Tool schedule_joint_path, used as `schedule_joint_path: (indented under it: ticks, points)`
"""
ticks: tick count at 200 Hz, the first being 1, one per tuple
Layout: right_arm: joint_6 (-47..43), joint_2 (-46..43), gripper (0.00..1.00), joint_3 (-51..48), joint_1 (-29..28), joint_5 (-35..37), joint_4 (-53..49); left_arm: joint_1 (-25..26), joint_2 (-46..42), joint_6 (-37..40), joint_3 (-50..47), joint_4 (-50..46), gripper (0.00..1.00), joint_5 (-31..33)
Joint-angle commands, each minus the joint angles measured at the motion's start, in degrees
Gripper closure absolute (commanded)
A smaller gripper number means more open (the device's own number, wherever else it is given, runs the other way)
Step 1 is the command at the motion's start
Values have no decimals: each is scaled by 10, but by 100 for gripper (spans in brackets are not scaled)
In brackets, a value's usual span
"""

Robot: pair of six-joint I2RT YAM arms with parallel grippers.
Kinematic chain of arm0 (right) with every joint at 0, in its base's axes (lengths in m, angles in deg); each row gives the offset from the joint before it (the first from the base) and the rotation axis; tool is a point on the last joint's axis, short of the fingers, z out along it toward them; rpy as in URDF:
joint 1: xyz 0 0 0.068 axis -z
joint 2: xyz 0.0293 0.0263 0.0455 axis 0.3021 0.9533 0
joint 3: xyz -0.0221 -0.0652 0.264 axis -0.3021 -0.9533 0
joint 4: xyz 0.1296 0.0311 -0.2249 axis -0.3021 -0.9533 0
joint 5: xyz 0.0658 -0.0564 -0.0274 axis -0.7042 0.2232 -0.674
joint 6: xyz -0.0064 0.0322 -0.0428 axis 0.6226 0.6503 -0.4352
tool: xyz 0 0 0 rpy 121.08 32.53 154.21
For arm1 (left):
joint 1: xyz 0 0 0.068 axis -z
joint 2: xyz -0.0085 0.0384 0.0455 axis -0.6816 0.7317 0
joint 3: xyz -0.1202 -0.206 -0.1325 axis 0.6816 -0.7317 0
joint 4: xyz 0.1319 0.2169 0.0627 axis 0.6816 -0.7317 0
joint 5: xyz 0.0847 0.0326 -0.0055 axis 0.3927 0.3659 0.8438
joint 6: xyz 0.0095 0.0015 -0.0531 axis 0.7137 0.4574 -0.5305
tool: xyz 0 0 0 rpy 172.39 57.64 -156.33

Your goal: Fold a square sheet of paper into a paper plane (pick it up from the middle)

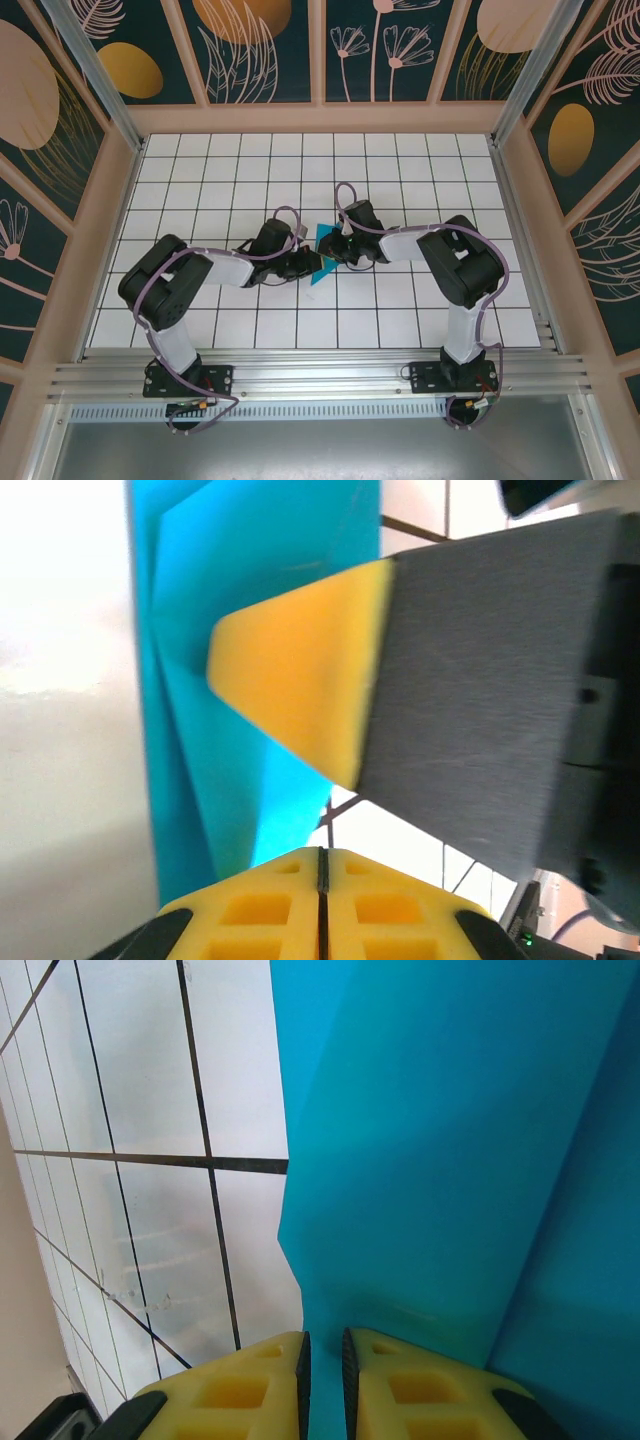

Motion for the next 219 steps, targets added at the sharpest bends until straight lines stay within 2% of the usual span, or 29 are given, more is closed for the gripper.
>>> schedule_joint_path:
  ticks: [1, 30, 75, 109, 130, 141, 154, 219]
  points:
    - [-4, 40, 79, -19, -5, 48, -35, 1, 19, 9, 8, 1, 89, 23]
    - [-7, 36, 79, -18, -5, 50, -41, 1, 34, 34, 7, -68, 91, 81]
    - [-13, 25, 78, -4, -4, 29, -31, 1, 62, 47, -15, -117, 96, 116]
    - [-39, -22, 78, 24, 9, 39, -52, 1, 57, 46, -36, -123, 100, 125]
    - [-43, -61, 83, 15, 22, 37, -37, 1, 55, 48, -35, -131, 100, 131]
    - [-47, -72, 92, 10, 24, 33, -33, 2, 54, 46, -35, -129, 100, 132]
    - [-51, -76, 96, 2, 22, 23, -22, 2, 55, 48, -31, -130, 100, 133]
    - [-46, -30, 99, -14, -7, -1, 15, 1, 57, 53, -17, -140, 100, 132]
